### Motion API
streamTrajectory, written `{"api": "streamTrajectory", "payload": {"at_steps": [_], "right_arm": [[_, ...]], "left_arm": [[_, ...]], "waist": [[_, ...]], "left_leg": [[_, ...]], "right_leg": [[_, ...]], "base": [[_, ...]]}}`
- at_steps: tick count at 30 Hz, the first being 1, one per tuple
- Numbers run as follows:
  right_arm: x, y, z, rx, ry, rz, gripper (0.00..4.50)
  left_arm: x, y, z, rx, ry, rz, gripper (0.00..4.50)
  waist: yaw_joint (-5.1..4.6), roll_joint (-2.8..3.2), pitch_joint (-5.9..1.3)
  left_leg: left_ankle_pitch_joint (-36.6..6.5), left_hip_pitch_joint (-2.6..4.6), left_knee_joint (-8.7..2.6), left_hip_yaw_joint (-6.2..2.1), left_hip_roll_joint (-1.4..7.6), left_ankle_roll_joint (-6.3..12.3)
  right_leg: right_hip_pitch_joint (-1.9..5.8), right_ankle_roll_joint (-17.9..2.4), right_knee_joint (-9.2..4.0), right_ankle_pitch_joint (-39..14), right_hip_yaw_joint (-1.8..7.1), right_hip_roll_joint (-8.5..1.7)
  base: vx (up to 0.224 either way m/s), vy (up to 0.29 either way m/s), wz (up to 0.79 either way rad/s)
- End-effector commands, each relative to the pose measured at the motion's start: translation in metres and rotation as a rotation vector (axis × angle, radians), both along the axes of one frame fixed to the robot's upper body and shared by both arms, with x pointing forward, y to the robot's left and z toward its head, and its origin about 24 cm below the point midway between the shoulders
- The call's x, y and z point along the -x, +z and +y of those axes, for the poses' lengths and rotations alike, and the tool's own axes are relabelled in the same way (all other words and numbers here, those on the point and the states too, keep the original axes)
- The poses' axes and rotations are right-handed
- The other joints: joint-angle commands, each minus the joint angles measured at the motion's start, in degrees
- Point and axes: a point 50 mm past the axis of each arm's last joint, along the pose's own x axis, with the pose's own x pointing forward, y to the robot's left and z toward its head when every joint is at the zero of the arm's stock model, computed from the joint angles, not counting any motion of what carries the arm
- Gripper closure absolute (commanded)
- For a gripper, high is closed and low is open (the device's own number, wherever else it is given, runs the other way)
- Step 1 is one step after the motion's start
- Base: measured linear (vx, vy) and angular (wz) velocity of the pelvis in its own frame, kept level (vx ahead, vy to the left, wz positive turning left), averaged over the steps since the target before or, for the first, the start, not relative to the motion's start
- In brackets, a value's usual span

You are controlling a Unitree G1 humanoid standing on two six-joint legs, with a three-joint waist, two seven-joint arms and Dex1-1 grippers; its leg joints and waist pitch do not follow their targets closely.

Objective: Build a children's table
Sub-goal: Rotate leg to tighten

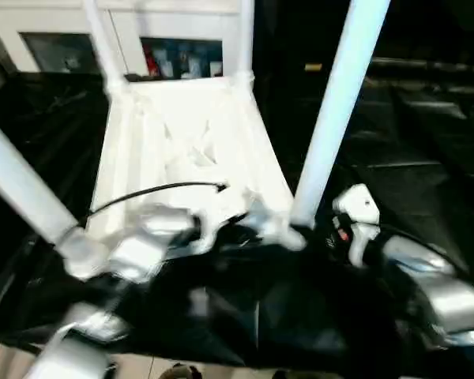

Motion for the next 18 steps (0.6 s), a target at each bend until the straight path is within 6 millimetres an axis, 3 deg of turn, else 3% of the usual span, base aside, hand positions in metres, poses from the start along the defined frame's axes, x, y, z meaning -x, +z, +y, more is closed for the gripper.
{"api": "streamTrajectory", "payload": {"at_steps": [1,2,3,4,5,6,7,11,13,14,15,18], "right_arm": [[0.004,-0.031,0.005,0.018,-0.109,0.150,2.46],[-0.001,-0.036,0.009,0.003,-0.207,0.171,2.46],[-0.001,-0.036,0.009,0.003,-0.207,0.171,2.46],[-0.006,-0.041,0.015,-0.004,-0.288,0.191,2.47],[-0.008,-0.041,0.018,0.000,-0.308,0.192,2.47],[-0.010,-0.041,0.021,0.007,-0.318,0.190,2.47],[-0.013,-0.040,0.024,0.020,-0.316,0.183,2.47],[-0.018,-0.030,0.036,-0.012,-0.275,0.131,2.47],[-0.019,-0.027,0.036,-0.033,-0.271,0.114,2.47],[-0.020,-0.023,0.034,-0.052,-0.261,0.091,1.92],[-0.022,-0.020,0.031,-0.056,-0.252,0.074,1.78],[-0.024,-0.011,0.022,-0.053,-0.225,0.037,1.72]], "left_arm": [[-0.005,-0.003,-0.012,0.030,0.116,0.008,4.50],[-0.009,-0.002,-0.021,0.044,0.183,0.007,4.50],[-0.009,-0.002,-0.021,0.044,0.183,0.007,4.50],[-0.013,-0.001,-0.031,0.059,0.238,0.009,4.50],[-0.013,0.000,-0.035,0.060,0.239,0.008,4.50],[-0.014,0.001,-0.037,0.061,0.240,0.006,4.50],[-0.014,0.002,-0.040,0.062,0.237,0.003,4.50],[-0.014,0.007,-0.047,0.067,0.200,-0.014,4.50],[-0.015,0.007,-0.046,0.064,0.197,-0.016,4.50],[-0.015,0.007,-0.043,0.061,0.190,-0.015,4.50],[-0.015,0.006,-0.041,0.058,0.186,-0.015,4.50],[-0.015,0.006,-0.035,0.055,0.171,-0.011,4.50]], "waist": [[-0.14,-0.93,-2.86],[-0.23,-0.67,-2.86],[-0.22,-0.74,-2.97],[-0.24,-0.88,-2.93],[-0.25,-0.57,-3.03],[-0.34,-0.62,-3.05],[-0.32,-0.74,-3.15],[0.00,-0.81,-3.31],[0.06,-0.82,-3.24],[0.06,-0.81,-3.15],[0.08,-0.86,-3.10],[-0.07,-0.80,-3.04]], "left_leg": [[-13.3,0.57,-3.97,-1.38,3.16,1.20],[-13.6,0.51,-4.09,-1.46,3.15,0.77],[-14.0,0.78,-4.05,-1.45,3.17,0.63],[-13.5,0.46,-4.13,-1.56,3.07,0.59],[-13.3,0.66,-4.06,-1.45,3.00,0.62],[-13.6,0.79,-3.99,-1.40,3.00,0.61],[-12.9,0.45,-4.00,-1.50,2.88,0.77],[-10.3,0.28,-3.73,-1.28,2.87,2.62],[-10.2,0.21,-3.77,-1.28,2.89,3.05],[-10.7,0.24,-3.84,-1.29,2.92,3.04],[-11.1,0.25,-3.91,-1.32,2.96,3.03],[-12.6,0.23,-4.12,-1.49,3.10,2.56]], "right_leg": [[1.91,-11.1,-5.13,-20.0,2.13,-4.51],[1.70,-10.8,-5.16,-20.0,2.19,-4.51],[1.62,-10.6,-5.25,-19.8,2.17,-4.40],[1.92,-10.5,-5.11,-18.4,2.18,-4.40],[1.68,-10.8,-5.10,-16.6,2.24,-4.31],[1.53,-10.9,-5.12,-16.3,2.28,-4.27],[1.98,-10.9,-4.97,-15.2,2.22,-4.35],[2.25,-11.3,-4.63,-9.8,2.28,-4.39],[2.30,-11.4,-4.70,-10.1,2.24,-4.45],[2.22,-11.4,-4.80,-11.3,2.20,-4.43],[2.22,-11.3,-4.88,-12.1,2.18,-4.45],[2.27,-10.8,-5.00,-13.9,2.12,-4.39]], "base": [[0.000,0.000,0.00],[0.000,0.000,0.00],[0.000,0.000,0.00],[0.000,0.000,0.00],[0.000,0.000,0.00],[0.000,0.000,0.00],[0.000,0.000,0.00],[0.000,0.000,0.00],[0.000,0.000,0.00],[0.000,0.000,0.00],[0.000,0.000,0.00],[0.000,0.000,0.00]]}}
